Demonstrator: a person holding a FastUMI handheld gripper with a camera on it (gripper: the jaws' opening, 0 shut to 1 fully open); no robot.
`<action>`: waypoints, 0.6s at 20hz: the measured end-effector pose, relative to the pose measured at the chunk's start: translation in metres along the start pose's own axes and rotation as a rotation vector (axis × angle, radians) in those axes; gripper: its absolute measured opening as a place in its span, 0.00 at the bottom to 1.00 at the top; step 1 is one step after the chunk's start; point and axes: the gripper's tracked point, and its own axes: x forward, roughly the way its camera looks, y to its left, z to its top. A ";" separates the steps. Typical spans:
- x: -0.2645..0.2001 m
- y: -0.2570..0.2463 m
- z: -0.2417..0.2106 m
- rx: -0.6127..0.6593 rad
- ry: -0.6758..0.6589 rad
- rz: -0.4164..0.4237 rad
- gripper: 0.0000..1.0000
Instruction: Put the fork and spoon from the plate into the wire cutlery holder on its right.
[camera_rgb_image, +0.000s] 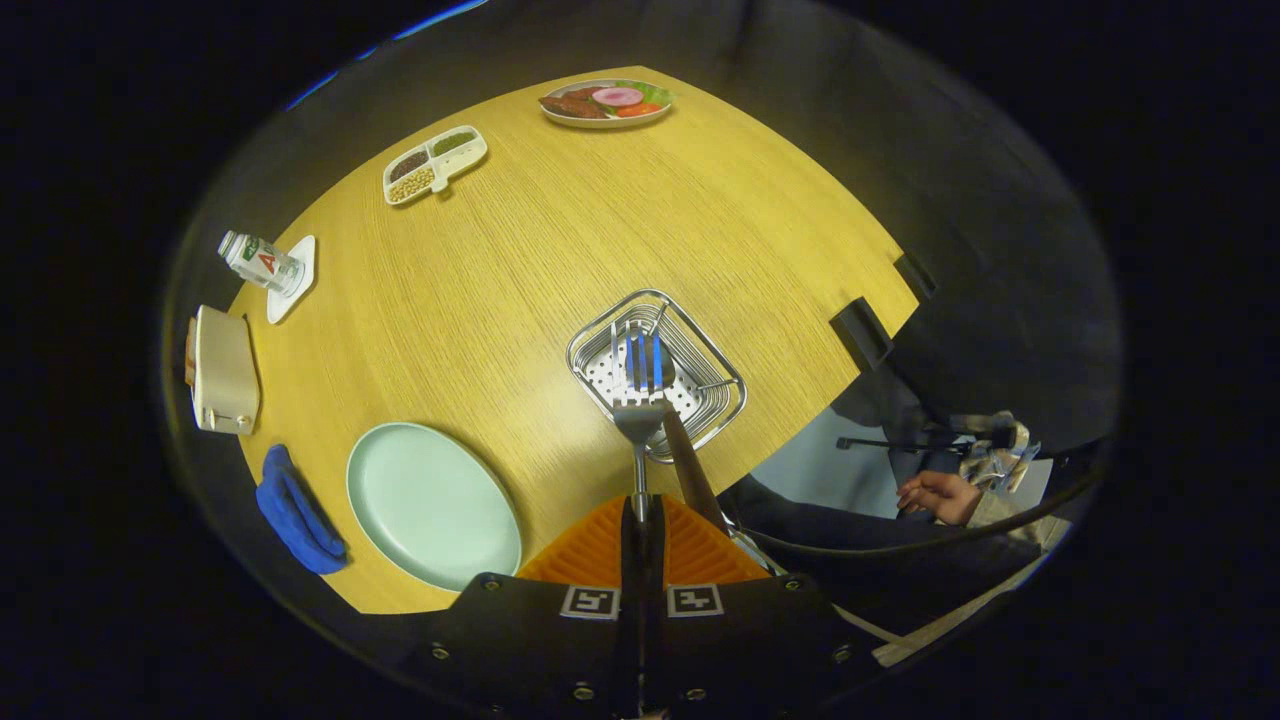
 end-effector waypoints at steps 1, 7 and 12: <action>0.001 0.000 0.000 -0.003 0.010 -0.003 0.03; 0.001 -0.001 0.007 -0.007 0.031 -0.013 0.05; 0.000 -0.002 0.011 -0.025 0.001 -0.006 0.10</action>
